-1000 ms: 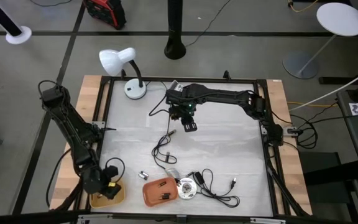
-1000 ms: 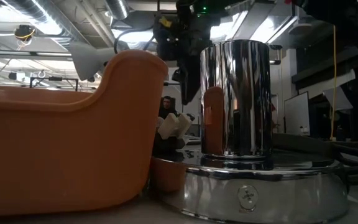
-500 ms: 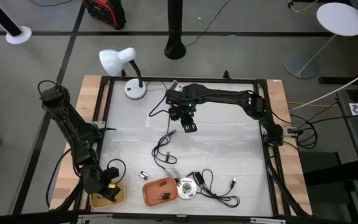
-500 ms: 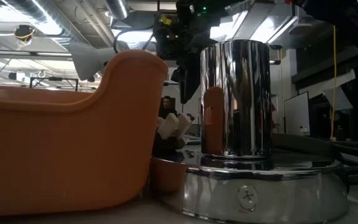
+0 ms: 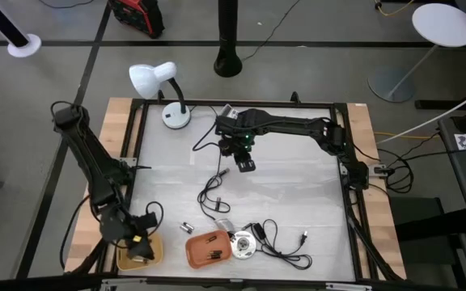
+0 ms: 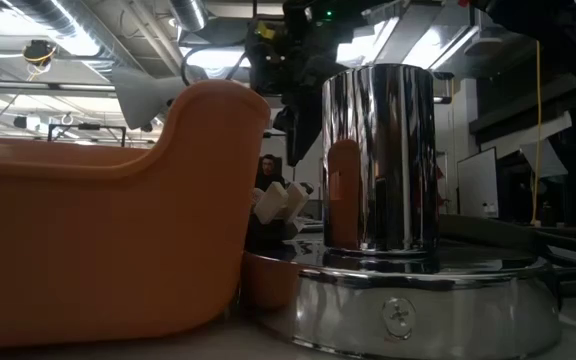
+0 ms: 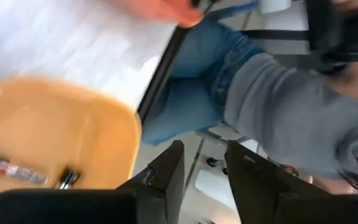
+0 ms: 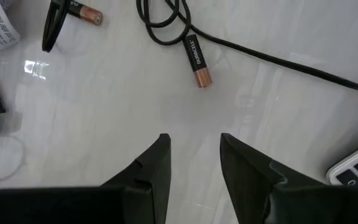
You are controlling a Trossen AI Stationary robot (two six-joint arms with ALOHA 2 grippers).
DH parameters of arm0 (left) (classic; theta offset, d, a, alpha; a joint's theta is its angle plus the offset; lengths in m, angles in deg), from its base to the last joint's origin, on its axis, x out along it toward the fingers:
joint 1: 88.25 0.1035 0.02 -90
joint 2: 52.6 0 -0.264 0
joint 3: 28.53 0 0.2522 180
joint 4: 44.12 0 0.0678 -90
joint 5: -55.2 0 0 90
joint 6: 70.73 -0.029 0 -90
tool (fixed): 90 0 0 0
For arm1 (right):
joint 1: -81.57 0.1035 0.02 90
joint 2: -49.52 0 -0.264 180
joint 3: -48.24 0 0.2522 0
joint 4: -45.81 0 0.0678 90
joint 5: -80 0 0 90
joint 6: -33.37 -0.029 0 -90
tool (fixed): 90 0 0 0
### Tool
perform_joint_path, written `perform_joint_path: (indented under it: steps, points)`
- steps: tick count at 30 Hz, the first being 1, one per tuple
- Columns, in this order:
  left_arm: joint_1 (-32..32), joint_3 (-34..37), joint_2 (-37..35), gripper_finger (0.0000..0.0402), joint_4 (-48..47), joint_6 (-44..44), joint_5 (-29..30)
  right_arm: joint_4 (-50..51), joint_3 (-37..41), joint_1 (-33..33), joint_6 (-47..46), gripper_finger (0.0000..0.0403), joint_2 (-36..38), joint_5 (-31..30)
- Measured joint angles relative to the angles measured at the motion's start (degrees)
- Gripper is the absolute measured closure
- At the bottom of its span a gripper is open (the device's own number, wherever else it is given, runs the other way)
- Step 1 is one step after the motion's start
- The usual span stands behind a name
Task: Sort batteries
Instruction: Put the white battery into the yellow bin
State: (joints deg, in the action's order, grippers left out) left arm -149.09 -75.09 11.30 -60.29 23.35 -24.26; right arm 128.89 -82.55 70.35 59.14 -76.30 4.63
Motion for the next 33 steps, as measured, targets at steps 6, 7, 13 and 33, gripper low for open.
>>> perform_joint_path:
  steps: [6, 7, 13, 33]
  points:
    - [2.1, 0.0, -2.9, 0.0295, 0.2, -13.3, 8.7, -6.1, 0.0, 0.8, -4.6, 0.0269, 0.0, 0.6]
    - [2.6, 0.0, -2.9, 0.0295, 0.1, -15.6, 10.5, -7.1, 0.0, 1.1, -4.8, 0.0269, 0.0, 0.7]
    - [6.4, 0.0, -2.9, 0.0293, -3.0, -29.2, 13.4, -13.0, 0.0, 4.8, -5.0, 0.0269, 0.0, 1.5]
    - [15.8, 0.0, 0.6, 0.03, -14.1, -57.8, 10.2, -26.0, 0.0, 20.6, -15.5, 0.0269, 0.0, 0.0]
